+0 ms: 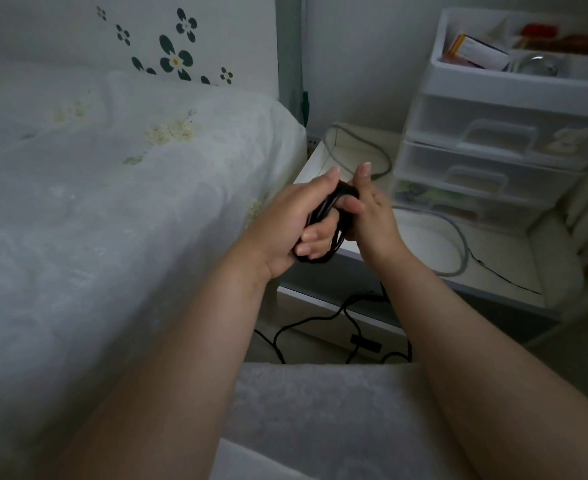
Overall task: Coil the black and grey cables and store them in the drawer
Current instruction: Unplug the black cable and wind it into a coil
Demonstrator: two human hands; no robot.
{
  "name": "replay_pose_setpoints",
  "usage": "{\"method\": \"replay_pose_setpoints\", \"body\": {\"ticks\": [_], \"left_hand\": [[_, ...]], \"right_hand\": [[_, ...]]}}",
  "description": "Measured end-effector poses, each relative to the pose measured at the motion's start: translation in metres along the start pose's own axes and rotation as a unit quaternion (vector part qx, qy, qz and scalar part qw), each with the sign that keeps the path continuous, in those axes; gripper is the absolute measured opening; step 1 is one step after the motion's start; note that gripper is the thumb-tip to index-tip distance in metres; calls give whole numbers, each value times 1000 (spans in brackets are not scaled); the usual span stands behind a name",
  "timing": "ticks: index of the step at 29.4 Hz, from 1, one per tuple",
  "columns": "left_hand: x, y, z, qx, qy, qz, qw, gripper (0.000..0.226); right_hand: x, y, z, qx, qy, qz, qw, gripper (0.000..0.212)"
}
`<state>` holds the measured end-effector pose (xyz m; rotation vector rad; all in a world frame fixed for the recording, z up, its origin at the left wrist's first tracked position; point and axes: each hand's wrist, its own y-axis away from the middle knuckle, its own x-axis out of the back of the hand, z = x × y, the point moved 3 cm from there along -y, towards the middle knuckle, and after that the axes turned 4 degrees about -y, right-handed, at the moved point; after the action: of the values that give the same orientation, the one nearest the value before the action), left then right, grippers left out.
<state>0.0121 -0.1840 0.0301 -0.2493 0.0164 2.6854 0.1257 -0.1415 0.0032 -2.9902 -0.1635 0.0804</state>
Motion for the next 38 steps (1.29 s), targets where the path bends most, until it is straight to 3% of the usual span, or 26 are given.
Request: {"method": "replay_pose_setpoints", "body": {"ticks": [5,9,14,18,24,28,30,33,38], "left_hand": [[11,-8,-3,-22,211,68,975,52],[21,-7,0,-50,216,128,967,49],[31,-5,5,-85,231,201,948,54],[34,-3,10,-96,175,285,937,64],[39,-6,8,-108,46,362,925,63],[43,-9,8,-120,-8,398,910,45],[42,-10,10,-125,-62,396,908,35],[44,-13,13,-128,-136,403,896,28],[52,-18,9,-103,-178,395,895,32]], "right_hand": [[-11,-2,11,34,74,-7,997,40],[-18,-1,22,24,179,-38,983,33],[-26,13,21,-45,240,-137,960,26],[-39,24,20,-57,304,-202,929,42],[-44,35,15,-162,243,-226,929,57],[-50,43,10,-205,195,-233,930,29],[-50,44,8,-162,235,-215,934,19],[-49,43,4,-66,315,-205,924,29],[-43,40,3,-26,387,-253,886,39]]}}
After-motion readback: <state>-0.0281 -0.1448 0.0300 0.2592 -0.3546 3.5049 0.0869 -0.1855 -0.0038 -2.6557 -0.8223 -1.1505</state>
